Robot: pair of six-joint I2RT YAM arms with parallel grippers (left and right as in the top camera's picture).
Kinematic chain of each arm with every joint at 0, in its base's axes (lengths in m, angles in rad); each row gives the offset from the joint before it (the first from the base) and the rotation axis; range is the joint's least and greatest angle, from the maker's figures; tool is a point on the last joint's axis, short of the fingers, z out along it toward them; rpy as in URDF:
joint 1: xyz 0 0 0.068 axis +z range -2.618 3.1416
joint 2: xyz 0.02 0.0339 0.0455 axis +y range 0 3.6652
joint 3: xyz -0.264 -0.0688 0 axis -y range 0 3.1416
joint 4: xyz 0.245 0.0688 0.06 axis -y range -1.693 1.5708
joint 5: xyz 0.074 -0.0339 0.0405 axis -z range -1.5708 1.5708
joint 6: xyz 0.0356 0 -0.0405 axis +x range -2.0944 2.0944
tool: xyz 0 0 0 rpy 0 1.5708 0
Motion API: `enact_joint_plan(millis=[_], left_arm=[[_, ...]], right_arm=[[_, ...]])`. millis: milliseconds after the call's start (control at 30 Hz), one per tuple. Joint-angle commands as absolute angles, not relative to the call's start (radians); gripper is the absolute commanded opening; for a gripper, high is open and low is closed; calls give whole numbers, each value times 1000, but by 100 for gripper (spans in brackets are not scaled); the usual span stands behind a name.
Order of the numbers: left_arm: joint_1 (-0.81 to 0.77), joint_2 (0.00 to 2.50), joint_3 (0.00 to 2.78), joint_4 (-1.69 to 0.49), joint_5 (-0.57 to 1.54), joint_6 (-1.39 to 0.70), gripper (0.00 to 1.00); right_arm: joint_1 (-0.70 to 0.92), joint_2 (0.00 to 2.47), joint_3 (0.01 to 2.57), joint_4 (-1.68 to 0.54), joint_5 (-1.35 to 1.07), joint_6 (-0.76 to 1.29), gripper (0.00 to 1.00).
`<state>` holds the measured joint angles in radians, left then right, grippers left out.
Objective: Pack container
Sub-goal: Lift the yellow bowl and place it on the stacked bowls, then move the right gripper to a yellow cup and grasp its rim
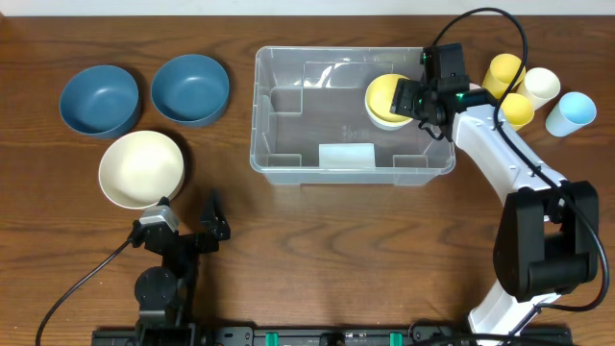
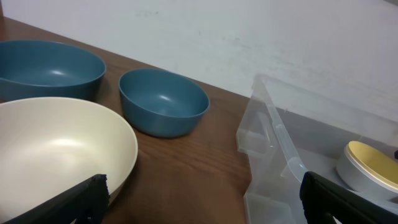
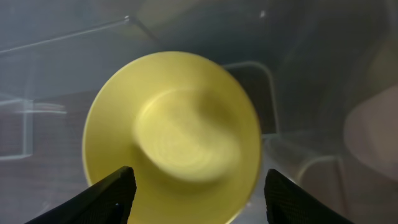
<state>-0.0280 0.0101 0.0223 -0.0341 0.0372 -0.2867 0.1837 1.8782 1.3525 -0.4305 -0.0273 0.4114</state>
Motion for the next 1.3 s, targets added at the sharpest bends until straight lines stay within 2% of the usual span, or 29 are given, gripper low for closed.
enact_joint_plan(millis=[0, 300, 500, 633, 800, 1067, 1267], left_arm=[[-30, 4, 4, -72, 8, -270, 98], [-30, 4, 4, -72, 7, -270, 98], [-30, 4, 4, -72, 7, -270, 98], [-30, 4, 4, -72, 8, -270, 98], [-30, 4, 4, -72, 7, -270, 98], [-30, 4, 4, -72, 8, -270, 98], [-30, 4, 4, -72, 8, -270, 98]], right_arm=[[200, 1849, 1374, -441, -78, 402, 68], [263, 1700, 1505, -571, -149, 386, 69], [249, 1575, 1611, -729, -37, 461, 69], [176, 1513, 1633, -843, 99, 478, 69], [29, 1519, 1632, -973, 120, 478, 70], [-171, 1639, 1627, -1046, 70, 497, 71], [-224, 1782, 1626, -1055, 55, 501, 70]])
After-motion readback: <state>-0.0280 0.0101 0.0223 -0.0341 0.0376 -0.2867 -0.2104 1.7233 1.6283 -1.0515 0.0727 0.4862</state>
